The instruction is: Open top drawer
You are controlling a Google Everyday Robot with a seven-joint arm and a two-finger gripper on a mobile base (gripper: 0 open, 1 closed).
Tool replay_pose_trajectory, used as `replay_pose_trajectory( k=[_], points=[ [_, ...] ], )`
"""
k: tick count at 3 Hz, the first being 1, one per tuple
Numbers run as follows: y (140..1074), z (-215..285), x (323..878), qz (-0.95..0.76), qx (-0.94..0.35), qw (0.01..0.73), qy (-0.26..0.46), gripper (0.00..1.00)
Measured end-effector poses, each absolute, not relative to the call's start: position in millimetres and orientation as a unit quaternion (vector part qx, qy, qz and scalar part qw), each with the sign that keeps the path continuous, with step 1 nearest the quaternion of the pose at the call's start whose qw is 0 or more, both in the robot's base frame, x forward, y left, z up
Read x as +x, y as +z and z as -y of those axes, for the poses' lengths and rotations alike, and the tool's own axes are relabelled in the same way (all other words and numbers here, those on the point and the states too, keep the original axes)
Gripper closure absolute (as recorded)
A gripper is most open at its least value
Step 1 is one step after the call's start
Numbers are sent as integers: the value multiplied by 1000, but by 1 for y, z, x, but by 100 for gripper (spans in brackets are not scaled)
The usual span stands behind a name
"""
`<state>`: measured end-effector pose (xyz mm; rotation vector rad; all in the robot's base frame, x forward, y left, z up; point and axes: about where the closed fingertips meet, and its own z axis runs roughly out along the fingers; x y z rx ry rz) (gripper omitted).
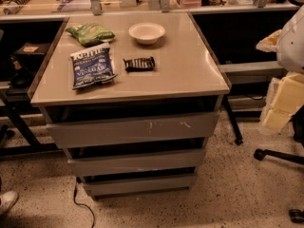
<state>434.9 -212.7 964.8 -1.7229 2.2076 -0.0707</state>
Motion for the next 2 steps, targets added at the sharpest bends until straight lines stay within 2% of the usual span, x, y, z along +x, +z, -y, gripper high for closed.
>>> replay_pose_trajectory(
  k=[2],
  points=[
    [886, 183, 422, -765, -622, 162, 33, 0]
  ],
)
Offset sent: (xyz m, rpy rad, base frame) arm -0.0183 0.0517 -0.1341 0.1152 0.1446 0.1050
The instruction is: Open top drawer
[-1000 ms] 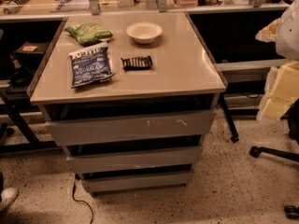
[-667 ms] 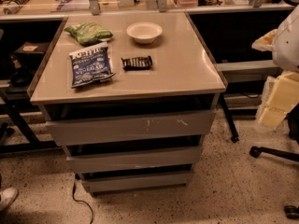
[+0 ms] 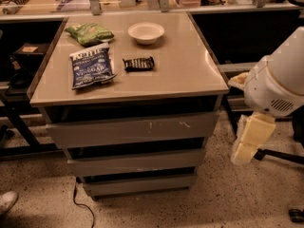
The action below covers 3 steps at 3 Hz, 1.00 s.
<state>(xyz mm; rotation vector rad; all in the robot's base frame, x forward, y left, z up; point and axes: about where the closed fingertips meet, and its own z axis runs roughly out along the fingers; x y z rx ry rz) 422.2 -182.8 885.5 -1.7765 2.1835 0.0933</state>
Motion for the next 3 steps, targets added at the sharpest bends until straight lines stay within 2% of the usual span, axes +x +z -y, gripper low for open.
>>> replay_pose_trajectory(
  k=[1, 3],
  points=[
    [849, 160, 423, -754, -636, 152, 59, 0],
    [794, 134, 430, -753, -638, 148, 66, 0]
  ],
)
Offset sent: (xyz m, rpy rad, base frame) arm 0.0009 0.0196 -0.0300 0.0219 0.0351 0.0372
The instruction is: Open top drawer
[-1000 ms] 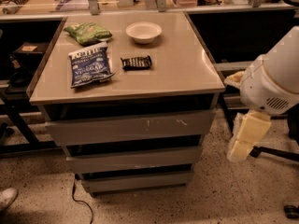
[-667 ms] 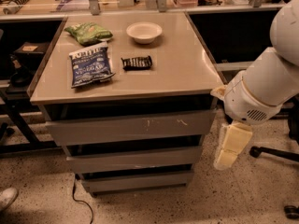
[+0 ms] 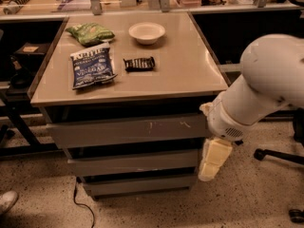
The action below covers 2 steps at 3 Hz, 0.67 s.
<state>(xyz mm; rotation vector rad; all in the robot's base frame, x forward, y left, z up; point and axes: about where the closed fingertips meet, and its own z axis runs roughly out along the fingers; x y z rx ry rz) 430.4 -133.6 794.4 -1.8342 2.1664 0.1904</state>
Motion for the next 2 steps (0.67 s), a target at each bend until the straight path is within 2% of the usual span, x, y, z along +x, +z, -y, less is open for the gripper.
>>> replay_pose_trajectory(
  k=[2],
  points=[
    [728, 90, 468, -747, -644, 148, 66, 0]
  ],
)
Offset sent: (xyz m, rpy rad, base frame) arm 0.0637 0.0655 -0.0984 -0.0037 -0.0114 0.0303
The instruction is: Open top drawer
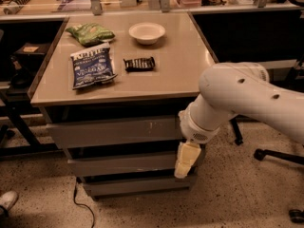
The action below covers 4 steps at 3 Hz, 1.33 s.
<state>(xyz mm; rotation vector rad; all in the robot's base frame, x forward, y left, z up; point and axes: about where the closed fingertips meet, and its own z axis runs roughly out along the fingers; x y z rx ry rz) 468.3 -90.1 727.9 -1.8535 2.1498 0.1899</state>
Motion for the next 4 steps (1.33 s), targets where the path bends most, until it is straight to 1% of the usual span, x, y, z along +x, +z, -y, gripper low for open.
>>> replay_pose_trajectory(
  k=[3, 4],
  points=[
    [697, 64, 528, -736, -659, 151, 40, 0],
    [689, 58, 543, -733, -663, 149, 41, 0]
  ],
)
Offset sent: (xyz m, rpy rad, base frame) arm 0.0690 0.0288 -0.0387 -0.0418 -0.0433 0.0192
